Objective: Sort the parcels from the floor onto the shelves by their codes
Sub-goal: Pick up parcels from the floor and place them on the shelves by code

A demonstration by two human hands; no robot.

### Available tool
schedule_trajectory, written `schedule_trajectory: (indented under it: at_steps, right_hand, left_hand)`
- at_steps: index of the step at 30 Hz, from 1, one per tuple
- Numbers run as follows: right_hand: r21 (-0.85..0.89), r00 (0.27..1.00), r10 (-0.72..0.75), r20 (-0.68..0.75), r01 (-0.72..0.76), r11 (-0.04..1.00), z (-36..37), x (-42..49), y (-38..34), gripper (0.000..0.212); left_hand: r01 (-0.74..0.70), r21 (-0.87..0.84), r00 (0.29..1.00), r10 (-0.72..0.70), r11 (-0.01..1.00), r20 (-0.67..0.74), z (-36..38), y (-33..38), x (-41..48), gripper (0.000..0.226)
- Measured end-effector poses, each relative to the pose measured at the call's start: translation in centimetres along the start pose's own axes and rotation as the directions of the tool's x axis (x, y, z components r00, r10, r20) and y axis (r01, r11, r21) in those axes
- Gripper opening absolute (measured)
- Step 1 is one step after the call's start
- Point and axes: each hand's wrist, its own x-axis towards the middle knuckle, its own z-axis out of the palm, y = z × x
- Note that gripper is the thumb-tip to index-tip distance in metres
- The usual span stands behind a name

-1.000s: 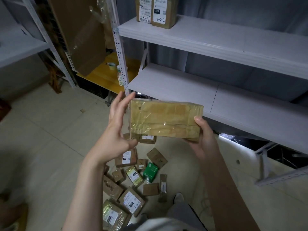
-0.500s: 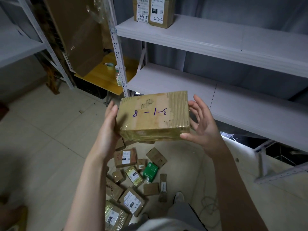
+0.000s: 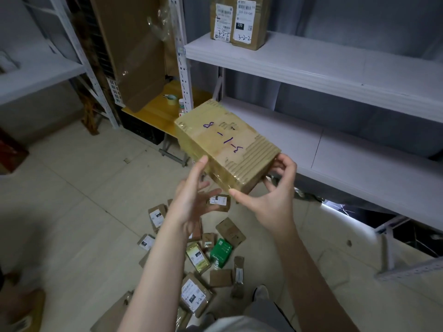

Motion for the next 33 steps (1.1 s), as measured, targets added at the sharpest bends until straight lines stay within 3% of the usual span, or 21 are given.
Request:
schedule_trajectory:
  at_steps: [2,5,8,11,15,20,22,25,29,33]
  right_hand:
    - [-0.044,0.996,-0.085,-0.012,0.084,0.995,1.6,-0.6,0.0,0.109]
    - [-0.066,0.993,-0.086,0.079,0.092,0.994,2.3,-1.0,0.0,0.108]
    - [-0.060,0.972,0.076,0.221,-0.064,0.996,1.3,-0.6,-0.2,0.080]
    - [0.088,0.983,0.132,0.130,-0.144,0.986,0.7,-0.1,-0.3,0.057]
    - [0.193,0.970,0.237,0.048,-0.242,0.951,0.3,0.9,-0.5,0.059]
    - [0.329,0.923,0.334,0.192,-0.381,0.864,-0.2,1.8,-0.2,0.084]
    - [0.373,0.913,0.335,0.235,-0.403,0.836,-0.2,2.0,-0.3,0.083]
    - [0.404,0.910,0.352,0.220,-0.414,0.816,-0.1,2.2,-0.6,0.083]
    - [0.540,0.898,0.410,0.156,-0.426,0.726,0.4,1.9,-0.9,0.081]
    - [0.627,0.878,0.473,0.069,-0.407,0.665,0.9,1.9,-1.3,0.070]
  left_hand:
    - [-0.012,-0.029,0.999,0.013,1.000,0.035,0.7,-0.4,0.1,0.073]
    - [-0.063,-0.065,0.997,0.060,0.996,-0.047,0.6,-0.3,0.4,0.077]
    - [-0.140,0.021,0.988,0.141,0.990,-0.066,-1.3,0.1,0.7,0.061]
    - [-0.184,0.186,0.982,0.186,0.965,0.006,-3.4,0.7,1.0,0.080]
    - [-0.200,0.250,0.976,0.171,0.947,0.132,-4.5,1.0,1.0,0.092]
    - [-0.274,0.335,0.936,0.170,0.901,0.308,-4.8,1.3,0.6,0.079]
    - [-0.288,0.372,0.929,0.163,0.882,0.333,-4.9,1.4,0.6,0.079]
    - [-0.321,0.359,0.928,0.216,0.876,0.305,-5.1,1.7,0.6,0.084]
    - [-0.347,0.288,0.936,0.312,0.892,0.162,-5.1,2.1,1.2,0.107]
    - [-0.263,0.145,0.961,0.247,0.954,0.123,-5.1,2.1,2.0,0.120]
